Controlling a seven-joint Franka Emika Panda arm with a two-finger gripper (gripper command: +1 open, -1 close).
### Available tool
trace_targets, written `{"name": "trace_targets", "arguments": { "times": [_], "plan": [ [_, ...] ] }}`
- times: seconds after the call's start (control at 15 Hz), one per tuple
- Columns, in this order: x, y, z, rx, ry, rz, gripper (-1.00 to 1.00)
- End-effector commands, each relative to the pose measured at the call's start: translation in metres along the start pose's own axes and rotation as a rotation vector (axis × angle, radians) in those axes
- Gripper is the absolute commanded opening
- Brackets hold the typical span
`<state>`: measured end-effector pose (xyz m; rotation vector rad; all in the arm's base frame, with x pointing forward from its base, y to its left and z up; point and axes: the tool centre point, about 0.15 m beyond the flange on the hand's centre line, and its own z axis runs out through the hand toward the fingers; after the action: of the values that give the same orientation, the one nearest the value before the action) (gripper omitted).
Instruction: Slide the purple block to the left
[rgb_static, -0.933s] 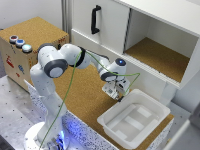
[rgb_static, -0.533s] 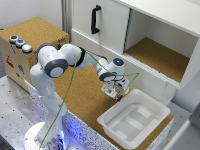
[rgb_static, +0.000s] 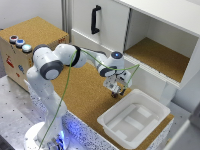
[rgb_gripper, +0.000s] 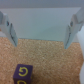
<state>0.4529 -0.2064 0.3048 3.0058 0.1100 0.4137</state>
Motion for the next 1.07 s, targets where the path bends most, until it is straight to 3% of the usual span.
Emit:
{"name": "trace_targets", "arguments": {
  "times": [0.0,0.27,0.4,0.67,0.73,1.0],
  "plan": [
    [-0.015,0.014,0.01,-0.063,-0.091,-0.026,-1.0],
    [-0.014,0.015,0.019,0.025,-0.092,0.026,-1.0],
    [-0.017,0.014,0.031,0.008,-0.105,0.024,-1.0],
    [-0.022,0.017,0.061,0.04,-0.14,0.1,-1.0],
    [-0.021,0.018,0.064,0.09,-0.137,0.127,-1.0],
    [-0.022,0.016,0.081,0.094,-0.169,0.141,-1.0]
  ]
}}
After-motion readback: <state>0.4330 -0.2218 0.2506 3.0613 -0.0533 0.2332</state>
